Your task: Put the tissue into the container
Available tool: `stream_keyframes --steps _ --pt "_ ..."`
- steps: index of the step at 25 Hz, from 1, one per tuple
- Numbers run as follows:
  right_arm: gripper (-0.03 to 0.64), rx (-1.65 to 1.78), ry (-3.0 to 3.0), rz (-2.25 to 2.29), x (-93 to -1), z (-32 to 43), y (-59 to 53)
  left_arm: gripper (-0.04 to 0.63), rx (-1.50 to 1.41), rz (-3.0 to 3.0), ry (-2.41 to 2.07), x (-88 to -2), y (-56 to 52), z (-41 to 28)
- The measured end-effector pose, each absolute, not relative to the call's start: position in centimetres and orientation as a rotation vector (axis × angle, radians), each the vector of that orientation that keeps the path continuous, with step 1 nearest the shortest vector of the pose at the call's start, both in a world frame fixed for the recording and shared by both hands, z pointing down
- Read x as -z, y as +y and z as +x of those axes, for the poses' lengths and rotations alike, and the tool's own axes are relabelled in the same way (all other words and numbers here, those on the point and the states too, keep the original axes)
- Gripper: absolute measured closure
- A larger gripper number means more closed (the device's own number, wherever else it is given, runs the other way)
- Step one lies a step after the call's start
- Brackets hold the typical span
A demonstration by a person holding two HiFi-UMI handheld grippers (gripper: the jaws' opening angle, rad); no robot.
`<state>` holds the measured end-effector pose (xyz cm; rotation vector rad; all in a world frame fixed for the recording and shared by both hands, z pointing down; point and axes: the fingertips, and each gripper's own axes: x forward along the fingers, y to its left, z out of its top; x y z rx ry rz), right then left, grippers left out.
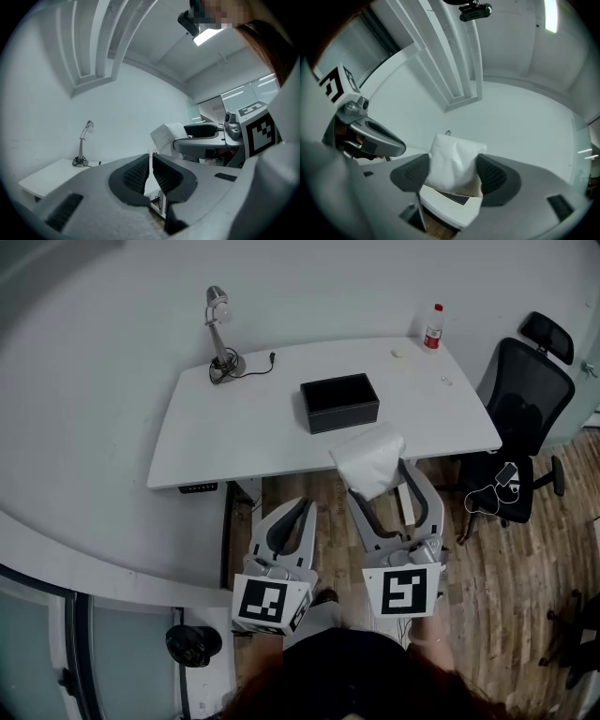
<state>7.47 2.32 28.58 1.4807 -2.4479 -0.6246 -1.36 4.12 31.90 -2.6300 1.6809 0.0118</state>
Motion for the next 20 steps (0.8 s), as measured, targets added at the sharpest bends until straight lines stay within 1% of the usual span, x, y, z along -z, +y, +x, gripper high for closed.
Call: stream_keyframes --steps 20 --pt "0.278 0.671 -2.348 1.547 -27.1 3.3 -3.5 0.555 -0.062 -2.650 1.566 -31.1 -2.5 -6.4"
